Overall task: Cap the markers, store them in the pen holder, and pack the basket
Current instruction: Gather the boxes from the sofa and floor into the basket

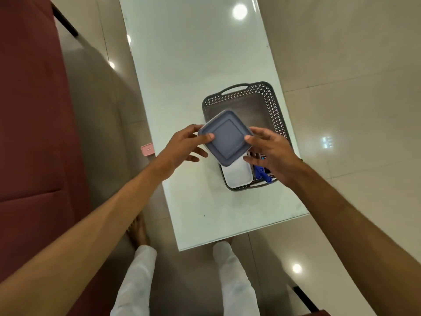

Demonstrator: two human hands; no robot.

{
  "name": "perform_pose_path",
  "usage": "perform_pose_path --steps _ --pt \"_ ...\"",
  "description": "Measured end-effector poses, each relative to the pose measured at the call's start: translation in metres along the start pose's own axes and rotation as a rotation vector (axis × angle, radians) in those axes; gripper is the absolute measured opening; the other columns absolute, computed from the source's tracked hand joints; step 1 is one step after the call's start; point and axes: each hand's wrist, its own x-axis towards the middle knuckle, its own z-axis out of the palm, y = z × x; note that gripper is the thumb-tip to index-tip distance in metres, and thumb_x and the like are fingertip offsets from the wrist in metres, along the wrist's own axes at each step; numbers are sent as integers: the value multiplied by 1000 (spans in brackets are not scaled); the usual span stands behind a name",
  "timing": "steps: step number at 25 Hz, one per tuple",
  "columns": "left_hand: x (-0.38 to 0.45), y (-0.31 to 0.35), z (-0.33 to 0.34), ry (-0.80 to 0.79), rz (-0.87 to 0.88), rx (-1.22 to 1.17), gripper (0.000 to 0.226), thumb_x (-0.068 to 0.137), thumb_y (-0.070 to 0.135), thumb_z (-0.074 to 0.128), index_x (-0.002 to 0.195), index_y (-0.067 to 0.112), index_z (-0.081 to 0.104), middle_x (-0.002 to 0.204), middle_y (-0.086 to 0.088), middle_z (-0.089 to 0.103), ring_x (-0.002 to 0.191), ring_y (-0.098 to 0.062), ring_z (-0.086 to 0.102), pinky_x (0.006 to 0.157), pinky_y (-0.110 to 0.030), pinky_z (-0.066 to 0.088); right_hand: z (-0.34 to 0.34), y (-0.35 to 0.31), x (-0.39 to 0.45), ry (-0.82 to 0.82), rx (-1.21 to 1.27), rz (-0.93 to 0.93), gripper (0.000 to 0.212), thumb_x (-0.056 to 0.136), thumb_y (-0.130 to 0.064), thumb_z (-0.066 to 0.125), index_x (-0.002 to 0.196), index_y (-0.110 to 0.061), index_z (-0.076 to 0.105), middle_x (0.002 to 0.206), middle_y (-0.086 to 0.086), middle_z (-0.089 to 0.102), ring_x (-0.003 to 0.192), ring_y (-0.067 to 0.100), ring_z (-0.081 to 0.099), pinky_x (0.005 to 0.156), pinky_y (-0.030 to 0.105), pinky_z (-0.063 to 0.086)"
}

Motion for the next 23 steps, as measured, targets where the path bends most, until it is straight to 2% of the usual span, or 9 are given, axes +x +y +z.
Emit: perform_pose_path --steps 2,4,6,8,10,14,17,20,23 --pt "15 7 3 -1 5 24 37 90 58 76 119 33 73 109 9 80 99 -17 81 81 -35 61 -4 -11 19 -47 18 56 35 96 -19 74 130 -14 69 112 4 77 103 25 75 82 38 65" --pt "23 10 3 52 13 64 48 91 66 69 127 35 67 118 13 78 112 -11 75 91 -35 58 -5 -17 38 -6 23 63 30 97 -17 73 126 -13 70 111 5 79 99 28 79 77 36 65" --pt "28 8 -3 146 5 51 52 92 68 66 134 37 62 123 16 75 119 -8 69 100 -37 56 -5 -17 57 159 39 -2 29 97 -9 71 126 -13 66 121 9 74 101 27 79 78 38 67" --pt "29 1 -13 223 -45 -31 44 99 61 62 132 32 64 121 11 77 118 -12 70 105 -42 55 -7 -12 75 359 -87 -54 36 98 -5 69 132 -16 63 130 9 67 109 27 74 78 35 67" --pt "28 -8 -27 272 -124 -125 41 105 56 56 129 24 68 120 4 79 117 -18 71 105 -45 55 -7 -5 93 461 -172 -38 40 99 -2 67 136 -16 61 135 10 64 114 29 71 72 32 66" --pt "24 -27 -56 324 -174 -202 43 107 50 55 129 17 70 122 -3 79 114 -21 72 99 -42 56 0 15 127 482 -223 37 40 100 2 61 137 -11 63 137 15 65 118 34 69 90 47 64" --pt "15 -43 -78 383 -180 -173 32 103 40 64 124 18 73 119 0 80 118 -21 72 96 -39 55 5 27 139 546 -472 52 40 97 2 60 134 -12 69 132 16 69 112 33 72 94 48 63" --pt "2 -56 -97 420 -200 -150 29 102 37 66 125 20 71 119 1 79 119 -20 70 100 -40 55 11 35 139 555 -798 -33 38 96 -1 59 131 -8 72 129 19 72 114 35 71 103 42 58" --pt "-10 -66 -112 425 -206 -107 25 104 36 65 124 24 70 118 3 77 119 -20 69 98 -38 54 15 38 134 472 -1097 -65 28 92 -5 64 118 3 75 115 25 75 107 40 71 94 39 57"
